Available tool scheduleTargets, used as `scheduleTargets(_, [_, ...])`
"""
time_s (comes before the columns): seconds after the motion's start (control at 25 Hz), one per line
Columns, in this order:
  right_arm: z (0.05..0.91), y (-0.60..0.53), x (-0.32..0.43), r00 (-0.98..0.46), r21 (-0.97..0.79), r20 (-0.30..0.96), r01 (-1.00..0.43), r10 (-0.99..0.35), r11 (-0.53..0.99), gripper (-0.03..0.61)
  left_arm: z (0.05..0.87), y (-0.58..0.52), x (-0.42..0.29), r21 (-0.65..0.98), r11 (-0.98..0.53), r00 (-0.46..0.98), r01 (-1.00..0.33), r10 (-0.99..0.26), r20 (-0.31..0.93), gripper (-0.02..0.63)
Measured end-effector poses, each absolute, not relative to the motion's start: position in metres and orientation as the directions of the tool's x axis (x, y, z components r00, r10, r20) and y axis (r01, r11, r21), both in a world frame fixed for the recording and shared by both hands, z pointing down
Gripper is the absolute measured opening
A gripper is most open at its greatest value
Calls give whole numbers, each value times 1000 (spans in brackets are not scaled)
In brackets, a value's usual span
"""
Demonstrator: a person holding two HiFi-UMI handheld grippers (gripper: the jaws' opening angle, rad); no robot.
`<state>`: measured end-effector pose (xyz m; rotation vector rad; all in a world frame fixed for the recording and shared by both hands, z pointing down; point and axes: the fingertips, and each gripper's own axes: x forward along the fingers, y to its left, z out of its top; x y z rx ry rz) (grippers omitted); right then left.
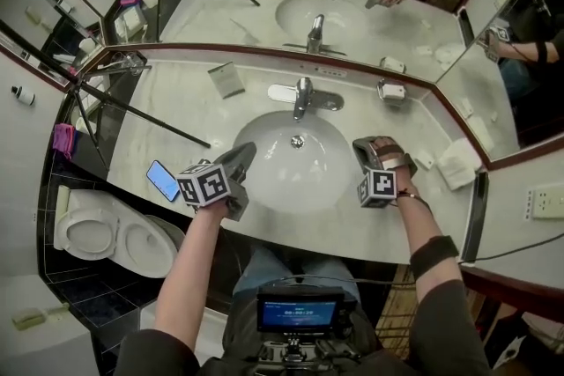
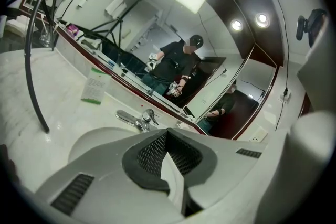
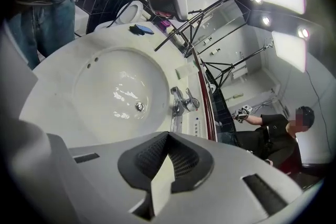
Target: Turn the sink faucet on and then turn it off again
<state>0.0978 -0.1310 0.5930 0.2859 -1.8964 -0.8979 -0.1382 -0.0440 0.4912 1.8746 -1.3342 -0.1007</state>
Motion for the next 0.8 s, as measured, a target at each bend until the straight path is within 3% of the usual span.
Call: scheduleTargets(0.8, [580,-97,210,-350,680,688,9,-635,733,17,486,-27,-126,631,-162,480,-759,-793,374,0])
